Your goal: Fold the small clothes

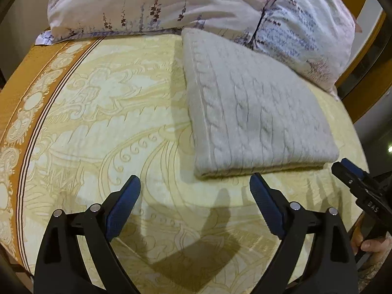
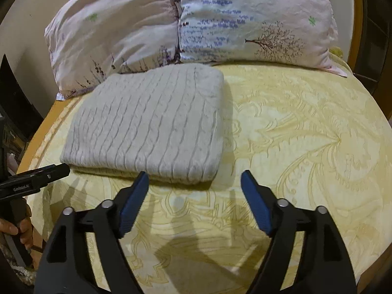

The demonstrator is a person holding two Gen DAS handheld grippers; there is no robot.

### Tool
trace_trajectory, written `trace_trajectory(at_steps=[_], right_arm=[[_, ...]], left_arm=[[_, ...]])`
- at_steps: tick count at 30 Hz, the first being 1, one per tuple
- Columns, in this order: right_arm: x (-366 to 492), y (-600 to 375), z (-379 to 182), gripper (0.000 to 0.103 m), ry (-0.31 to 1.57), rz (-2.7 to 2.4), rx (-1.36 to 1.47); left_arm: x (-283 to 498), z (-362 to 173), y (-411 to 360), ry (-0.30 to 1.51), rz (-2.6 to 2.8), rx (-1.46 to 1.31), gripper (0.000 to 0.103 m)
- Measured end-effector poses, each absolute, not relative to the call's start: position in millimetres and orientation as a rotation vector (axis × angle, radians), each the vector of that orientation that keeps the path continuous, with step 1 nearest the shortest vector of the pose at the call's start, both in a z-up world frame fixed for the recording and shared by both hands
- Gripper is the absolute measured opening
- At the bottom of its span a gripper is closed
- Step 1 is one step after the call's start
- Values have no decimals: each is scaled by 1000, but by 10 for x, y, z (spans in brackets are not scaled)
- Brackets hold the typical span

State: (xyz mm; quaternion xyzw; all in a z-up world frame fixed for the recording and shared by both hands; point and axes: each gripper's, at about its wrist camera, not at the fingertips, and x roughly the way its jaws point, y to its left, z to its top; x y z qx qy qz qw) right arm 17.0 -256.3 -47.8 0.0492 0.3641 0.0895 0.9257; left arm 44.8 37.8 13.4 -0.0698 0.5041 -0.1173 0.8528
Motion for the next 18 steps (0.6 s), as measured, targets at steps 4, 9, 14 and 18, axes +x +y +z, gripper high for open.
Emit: trace_trajectory(at_steps=[4,9,14,18], right_arm=[[180,-2470,-555,90,771,167,71],[176,-2387,-632,96,792,136,45],[199,-2364,-673,101,806,119,31],[235,-2355,-717,101,833,102,26]], left_arm=[[433,82,289,1080,-232,-105,95],[411,51,166,1089,-207,-21,99],[406,1,107,1105,-196,14,102],[401,-31,69,1113,-174,59,102]])
